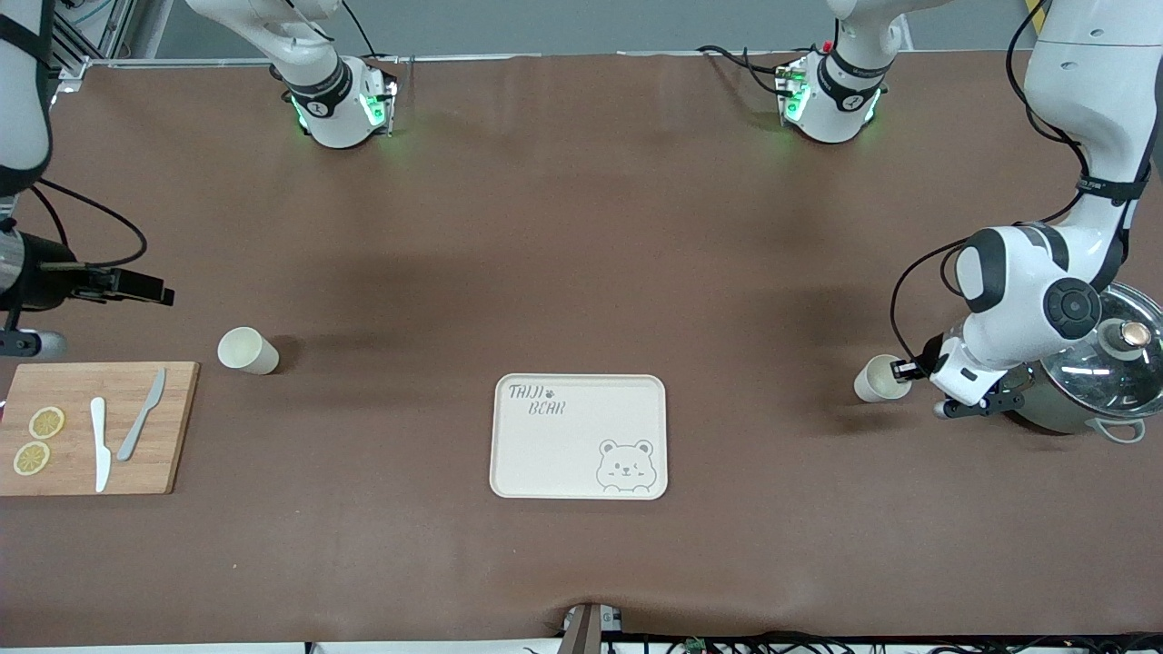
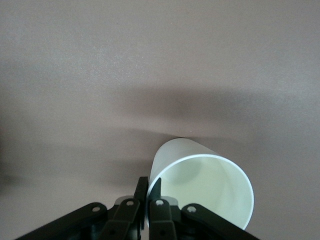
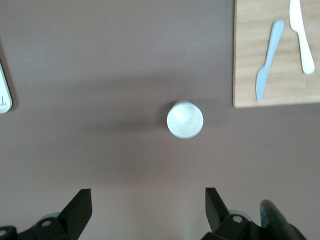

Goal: Place white IKEA cup upright on tray with both arms
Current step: 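Carry the cup toward the tray while the right gripper grasps the other cup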

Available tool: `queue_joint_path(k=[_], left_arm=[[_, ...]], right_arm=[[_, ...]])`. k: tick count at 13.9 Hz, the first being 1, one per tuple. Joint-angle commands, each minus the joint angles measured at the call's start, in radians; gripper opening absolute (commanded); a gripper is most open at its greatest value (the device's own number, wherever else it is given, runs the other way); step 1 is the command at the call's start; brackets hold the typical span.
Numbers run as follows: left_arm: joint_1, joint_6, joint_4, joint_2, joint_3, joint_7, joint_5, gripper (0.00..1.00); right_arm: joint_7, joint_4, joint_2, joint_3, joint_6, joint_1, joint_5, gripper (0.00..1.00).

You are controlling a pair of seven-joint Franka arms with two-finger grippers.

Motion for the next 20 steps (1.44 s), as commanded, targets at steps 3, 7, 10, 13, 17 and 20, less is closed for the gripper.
queue_joint_path(k=[3, 7, 10, 13, 17, 20], left_arm=[[-0.017, -0.026, 0.045, -0.019, -0.056, -0.008, -0.011, 0.0], [-0.122, -0.154, 0.156, -0.016, -0.076, -0.089, -0.012, 0.0], [-0.228, -0.202, 0.263, 0.025, -0.074, -0.225, -0.012, 0.0], [-0.308, -0.204, 0.372, 0.096, -0.074, -0.313, -0.014, 0.0], [-0.417, -0.216, 0.533, 0.215, -0.068, -0.454, -0.014, 0.0], [-0.466, -0.216, 0.602, 0.263, -0.061, -0.518, -0.014, 0.0]], right_arm=[[-0.009, -0.116, 0.051, 0.0, 0.151, -0.003, 0.01, 1.0], [-0.011, -0.272, 0.041, -0.003, 0.287, -0.01, 0.0, 1.0], [-0.011, -0.374, 0.037, -0.004, 0.353, -0.032, 0.0, 1.0], [-0.07, -0.428, 0.044, -0.004, 0.452, -0.079, -0.018, 1.0], [-0.088, -0.514, 0.058, -0.004, 0.618, -0.105, -0.021, 1.0], [-0.078, -0.548, 0.106, -0.004, 0.715, -0.105, -0.016, 1.0]])
